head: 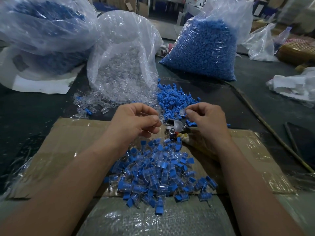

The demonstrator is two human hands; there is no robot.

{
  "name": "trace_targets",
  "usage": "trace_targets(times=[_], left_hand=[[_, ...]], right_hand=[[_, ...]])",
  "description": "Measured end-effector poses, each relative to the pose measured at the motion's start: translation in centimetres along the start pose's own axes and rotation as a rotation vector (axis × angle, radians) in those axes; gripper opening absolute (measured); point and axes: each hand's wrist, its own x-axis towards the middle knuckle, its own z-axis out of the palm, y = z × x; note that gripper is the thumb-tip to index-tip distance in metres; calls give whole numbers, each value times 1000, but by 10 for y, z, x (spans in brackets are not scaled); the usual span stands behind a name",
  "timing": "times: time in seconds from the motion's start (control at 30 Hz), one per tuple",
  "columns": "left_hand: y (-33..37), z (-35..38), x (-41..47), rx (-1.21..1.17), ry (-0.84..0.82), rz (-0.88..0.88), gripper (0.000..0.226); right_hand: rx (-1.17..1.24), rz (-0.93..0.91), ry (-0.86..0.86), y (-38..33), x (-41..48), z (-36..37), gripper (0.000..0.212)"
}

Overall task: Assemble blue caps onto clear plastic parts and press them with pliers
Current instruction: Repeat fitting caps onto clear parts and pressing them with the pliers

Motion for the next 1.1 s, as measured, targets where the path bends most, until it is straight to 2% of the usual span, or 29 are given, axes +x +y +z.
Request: trace_targets(times=[0.1,0.27,0.47,0.63,0.73,0.83,0.97,1.1], left_hand=[[0,0,0,6,2,1,8],[0,-1,1,6,10,1,8],[0,0,1,12,9,-5,9],[1,0,1,-1,16,-10,9],[1,0,0,-3,18,-3,9],[1,1,-1,3,28,22,10],[2,3,-1,65,63,81,12],[1,4,-1,109,82,118,14]], right_hand=[[-119,24,-77,5,5,5,20],[-392,79,-94,13,12,-1,22],[-438,117,-175,17,14,0,11],[-360,43,-91,12,10,-2,5],[-76,35,18,-4,2,-10,17],[232,-22,-15,-27,-19,-12,21],[294,-202,-74,-48,-38,-1,24],[210,-271,-125,-50,-41,8,27]])
